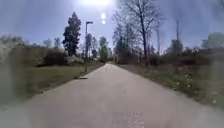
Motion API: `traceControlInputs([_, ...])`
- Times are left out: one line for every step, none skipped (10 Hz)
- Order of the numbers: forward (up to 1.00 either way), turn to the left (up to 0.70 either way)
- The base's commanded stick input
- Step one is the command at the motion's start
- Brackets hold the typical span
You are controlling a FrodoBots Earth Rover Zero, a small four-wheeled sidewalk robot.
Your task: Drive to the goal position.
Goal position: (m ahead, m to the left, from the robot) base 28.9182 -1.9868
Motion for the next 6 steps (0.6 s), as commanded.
traceControlInputs([0.62,0.00])
traceControlInputs([0.68,0.00])
traceControlInputs([0.70,0.00])
traceControlInputs([0.70,0.00])
traceControlInputs([0.70,0.00])
traceControlInputs([0.70,0.00])
